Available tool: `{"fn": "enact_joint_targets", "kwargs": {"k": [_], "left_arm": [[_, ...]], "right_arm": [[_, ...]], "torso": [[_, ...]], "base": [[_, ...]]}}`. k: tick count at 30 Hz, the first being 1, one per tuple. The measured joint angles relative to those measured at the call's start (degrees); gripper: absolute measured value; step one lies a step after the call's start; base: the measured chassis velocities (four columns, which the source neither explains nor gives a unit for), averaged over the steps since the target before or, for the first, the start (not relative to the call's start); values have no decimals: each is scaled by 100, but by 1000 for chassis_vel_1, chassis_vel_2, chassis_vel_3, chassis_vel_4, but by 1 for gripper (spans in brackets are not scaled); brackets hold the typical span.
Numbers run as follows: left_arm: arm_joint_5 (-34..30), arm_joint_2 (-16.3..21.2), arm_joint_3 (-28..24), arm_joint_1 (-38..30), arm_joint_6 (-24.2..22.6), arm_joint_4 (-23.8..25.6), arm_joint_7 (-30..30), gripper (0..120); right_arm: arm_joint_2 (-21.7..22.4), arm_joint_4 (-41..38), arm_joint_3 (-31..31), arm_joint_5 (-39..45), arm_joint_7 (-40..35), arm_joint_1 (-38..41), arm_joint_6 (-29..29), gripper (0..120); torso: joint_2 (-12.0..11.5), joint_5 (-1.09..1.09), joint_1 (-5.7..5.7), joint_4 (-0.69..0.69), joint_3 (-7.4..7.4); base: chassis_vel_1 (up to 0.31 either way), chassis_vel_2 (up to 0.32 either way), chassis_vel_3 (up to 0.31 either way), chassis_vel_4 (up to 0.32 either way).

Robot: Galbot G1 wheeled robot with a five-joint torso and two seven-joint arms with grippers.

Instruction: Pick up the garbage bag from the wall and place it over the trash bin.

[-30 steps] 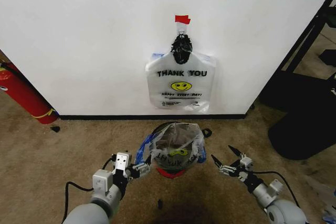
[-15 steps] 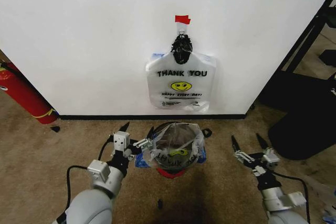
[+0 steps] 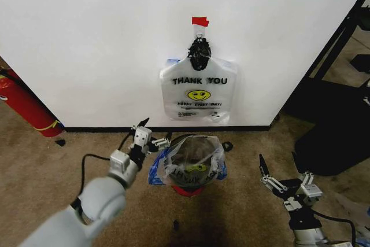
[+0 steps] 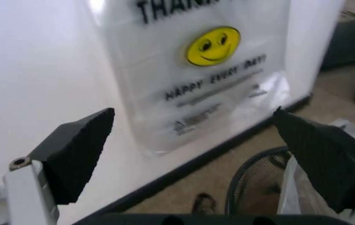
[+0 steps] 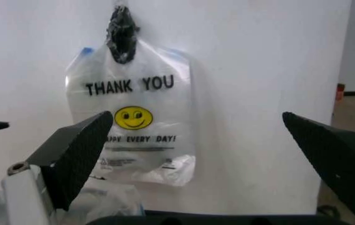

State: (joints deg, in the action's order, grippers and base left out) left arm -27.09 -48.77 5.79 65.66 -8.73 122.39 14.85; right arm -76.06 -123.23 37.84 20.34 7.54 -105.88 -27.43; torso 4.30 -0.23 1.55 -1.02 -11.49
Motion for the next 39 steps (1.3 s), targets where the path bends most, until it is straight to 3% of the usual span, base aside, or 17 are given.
{"fn": "enact_joint_targets", "kwargs": {"k": [2, 3, 8, 10, 17, 18, 20, 23, 30, 39], "left_arm": [[-109, 114, 31, -82, -81, -2, -103, 100], [-306, 299, 41, -235, -174, -51, -274, 100], [-1545, 865, -650, -1717, -711, -634, -1127, 100], [-1822, 867, -861, -2068, -848, -775, -1245, 100], [-2675, 586, -2361, -4092, -1248, -2101, -2284, 100], [-2675, 586, -2361, -4092, -1248, -2101, -2284, 100], [-2619, 444, -2811, -4643, -1098, -2719, -3071, 100], [-2120, 193, -3077, -5049, -1048, -3500, -3887, 100], [-1750, 39, -3508, -5460, -1466, -4171, -4126, 100], [-1906, 12, -3798, -5609, -1605, -4404, -4496, 100]], "right_arm": [[34, -50, -22, 0, 10, -18, 1, 100], [94, -111, -44, 1, 36, -52, -6, 100], [-66, -290, 103, -69, 1, -564, -423, 100], [-137, -311, 134, -66, -13, -668, -536, 100], [-316, -365, 198, -66, -8, -991, -889, 100], [-316, -365, 198, -66, -8, -991, -889, 100], [-333, -431, 190, -81, 21, -1079, -960, 100], [-338, -550, 186, -81, 48, -1216, -996, 100], [-303, -776, 158, -154, 95, -1334, -900, 100], [-335, -833, 145, -128, 89, -1413, -879, 100]], "torso": [[0, 0, 0, 2, 0], [0, 0, 0, 11, 0], [0, -1, 0, 2, 0], [0, 0, 0, 2, 0], [0, 0, 1, 3, -1], [0, 0, 1, 3, -1], [0, 3, 1, 4, 0], [0, 0, 1, 4, 0], [0, 0, 1, 4, 0], [0, 1, 0, 4, 0]], "base": [[0, 0, 0, 0], [0, 0, 0, 0], [0, 0, 0, 0], [0, 0, 0, 0], [0, 0, 0, 0], [0, 0, 0, 0], [0, 0, 0, 0], [0, 0, 0, 0], [0, 0, 0, 0], [0, 0, 0, 0]]}}
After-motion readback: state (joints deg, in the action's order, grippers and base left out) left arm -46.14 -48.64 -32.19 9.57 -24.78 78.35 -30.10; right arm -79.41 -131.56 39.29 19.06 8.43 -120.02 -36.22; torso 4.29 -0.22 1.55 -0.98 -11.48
